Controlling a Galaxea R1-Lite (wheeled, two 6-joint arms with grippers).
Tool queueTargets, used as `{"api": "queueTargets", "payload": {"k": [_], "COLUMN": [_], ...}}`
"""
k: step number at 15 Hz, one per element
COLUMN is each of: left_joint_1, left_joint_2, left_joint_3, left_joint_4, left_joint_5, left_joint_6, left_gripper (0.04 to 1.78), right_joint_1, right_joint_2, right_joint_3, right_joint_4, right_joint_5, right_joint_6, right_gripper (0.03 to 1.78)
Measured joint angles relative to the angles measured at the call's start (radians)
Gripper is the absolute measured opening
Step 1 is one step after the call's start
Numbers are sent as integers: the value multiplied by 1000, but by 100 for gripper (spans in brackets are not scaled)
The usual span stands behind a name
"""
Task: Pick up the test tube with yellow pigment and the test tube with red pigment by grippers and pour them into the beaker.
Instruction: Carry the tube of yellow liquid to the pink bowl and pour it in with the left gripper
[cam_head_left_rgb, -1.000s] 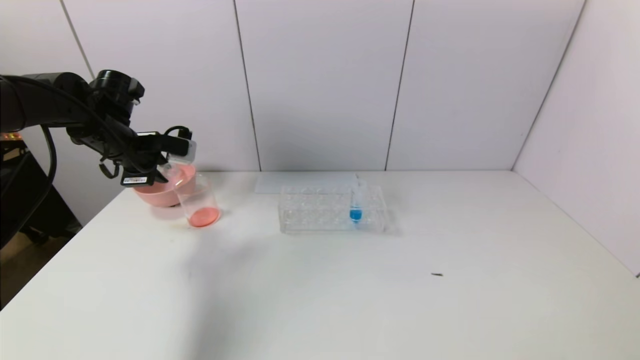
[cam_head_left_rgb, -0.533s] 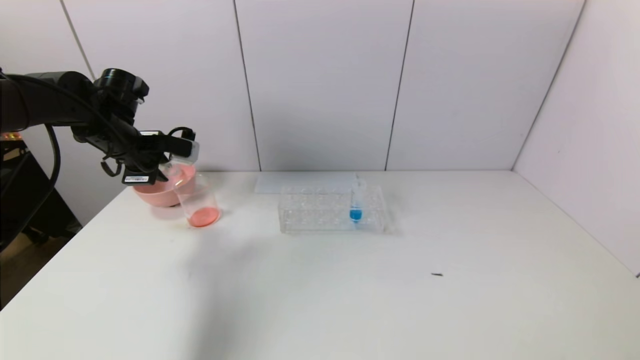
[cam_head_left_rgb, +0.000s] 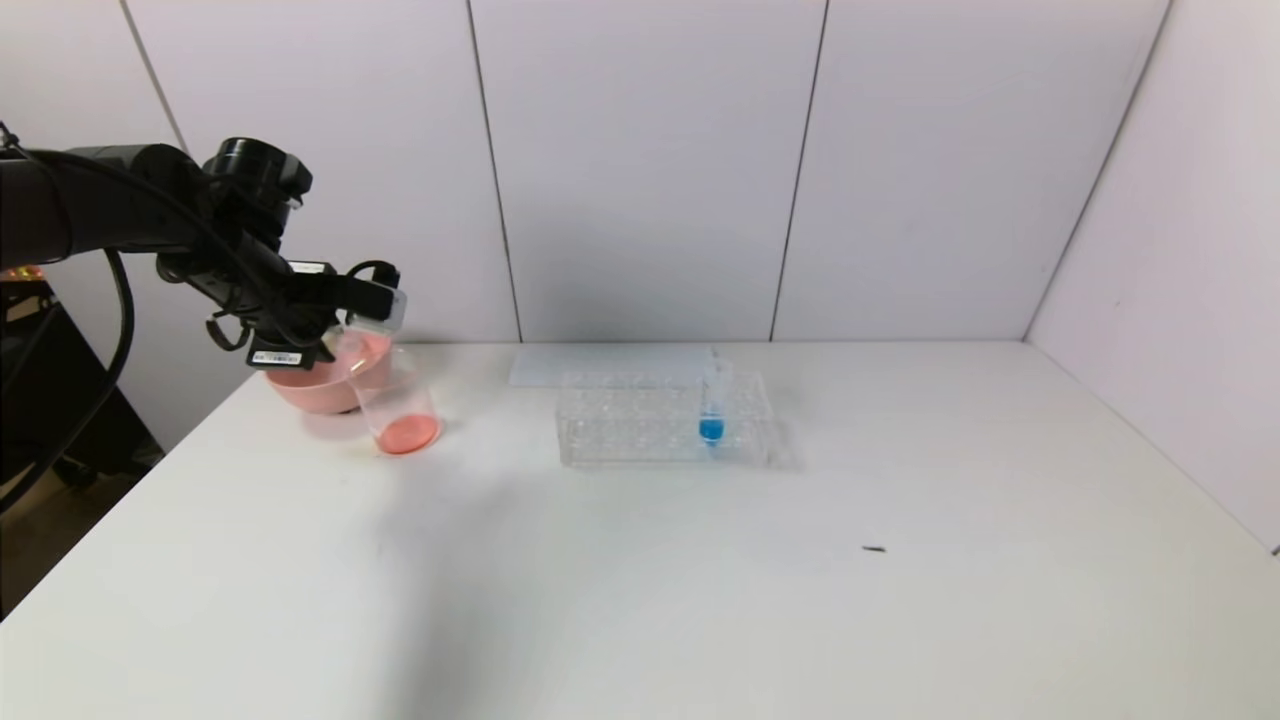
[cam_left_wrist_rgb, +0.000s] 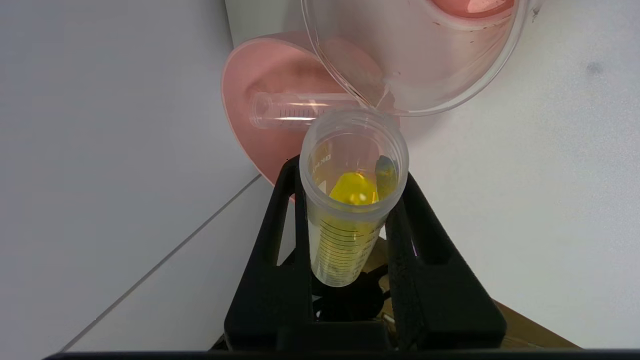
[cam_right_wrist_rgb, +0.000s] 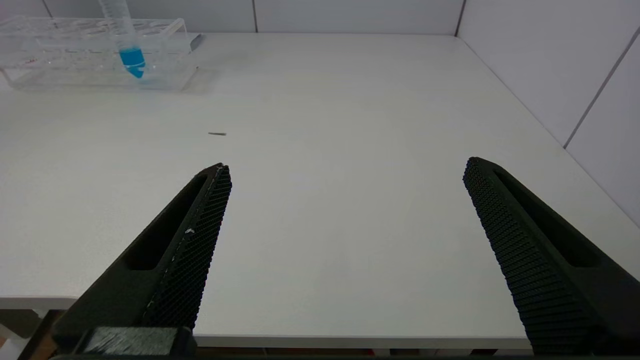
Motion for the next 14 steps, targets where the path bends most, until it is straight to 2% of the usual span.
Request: {"api": "queueTargets", "payload": {"k": [14], "left_joint_1": [-21], "left_joint_2": [17], "left_joint_3": [0], "left_joint_4": [-1], "left_joint_5": [102], "left_joint_6": [65], "left_gripper": [44], "right_joint_1": [0], "right_joint_2": [0], "right_joint_3": [0], "right_joint_4": [0], "right_joint_5": [0], "right_joint_6": [0], "right_gripper": [170]}}
